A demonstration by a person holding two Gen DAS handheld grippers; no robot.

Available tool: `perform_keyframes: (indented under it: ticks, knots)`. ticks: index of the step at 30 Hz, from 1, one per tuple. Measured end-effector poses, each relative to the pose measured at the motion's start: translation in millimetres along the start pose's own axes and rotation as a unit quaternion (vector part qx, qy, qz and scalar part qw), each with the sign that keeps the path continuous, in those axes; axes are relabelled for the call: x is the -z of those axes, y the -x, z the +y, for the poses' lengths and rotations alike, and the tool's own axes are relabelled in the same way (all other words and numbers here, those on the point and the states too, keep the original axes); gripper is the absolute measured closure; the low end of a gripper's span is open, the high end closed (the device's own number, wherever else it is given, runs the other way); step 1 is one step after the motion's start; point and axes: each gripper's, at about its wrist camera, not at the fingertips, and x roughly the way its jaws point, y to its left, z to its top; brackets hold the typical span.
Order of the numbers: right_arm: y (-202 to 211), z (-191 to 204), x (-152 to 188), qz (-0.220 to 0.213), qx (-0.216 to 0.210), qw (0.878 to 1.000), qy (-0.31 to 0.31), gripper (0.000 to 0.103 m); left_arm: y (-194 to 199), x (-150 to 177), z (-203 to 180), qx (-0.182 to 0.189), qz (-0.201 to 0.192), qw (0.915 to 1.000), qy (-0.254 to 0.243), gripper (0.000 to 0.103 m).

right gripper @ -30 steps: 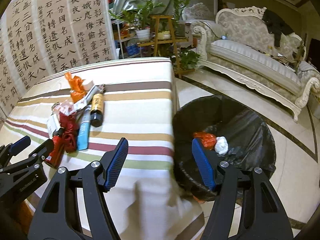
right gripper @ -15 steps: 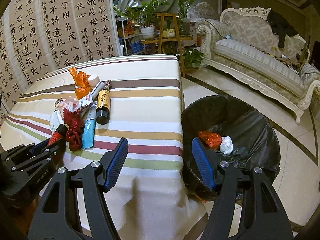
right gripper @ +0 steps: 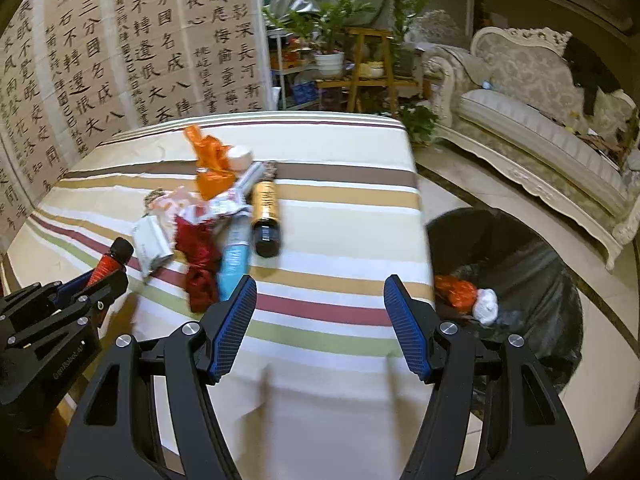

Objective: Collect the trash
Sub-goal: 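Close the left tool around the red spray can and lift it, then grasp the dark red bag with the right tool while the left tool holds the red can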

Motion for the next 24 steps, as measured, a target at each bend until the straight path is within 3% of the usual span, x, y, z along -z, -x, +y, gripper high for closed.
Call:
perform_keyframes:
  ticks: [5,12,15,23,24]
  knots:
    - [-6.4,22.0,-5.8,0.003,-0.018,1.000,0.017,0.039,-1.8,-1.9,22.2,-0.030,-0.008,0.9994,0.013,0.078]
    - [-13.9,47.2,-15.6,0.004,-0.035,0.999,0.038,0.042,-6.4,-2.7,45.3,-0.043,-0.006,0.9984,0.035,0.078]
    - [-20.0,57.3,-18.0,0.012,-0.042,0.998,0.048,0.052,-7.7,-2.0,51.4,-0.045,-0.005,0.9982,0.040,0.078]
    - [-35.7,74.4,-18.0,0.038,-0.045,0.996,0.062,0.053,-7.9,0.7,59.5,-0.046,-0.006,0.9978,0.047,0.078]
    - [-37.4,75.3,-16.4,0.042,-0.047,0.996,0.062,0.060,-7.7,0.9,59.6,-0.044,-0.006,0.9979,0.047,0.078]
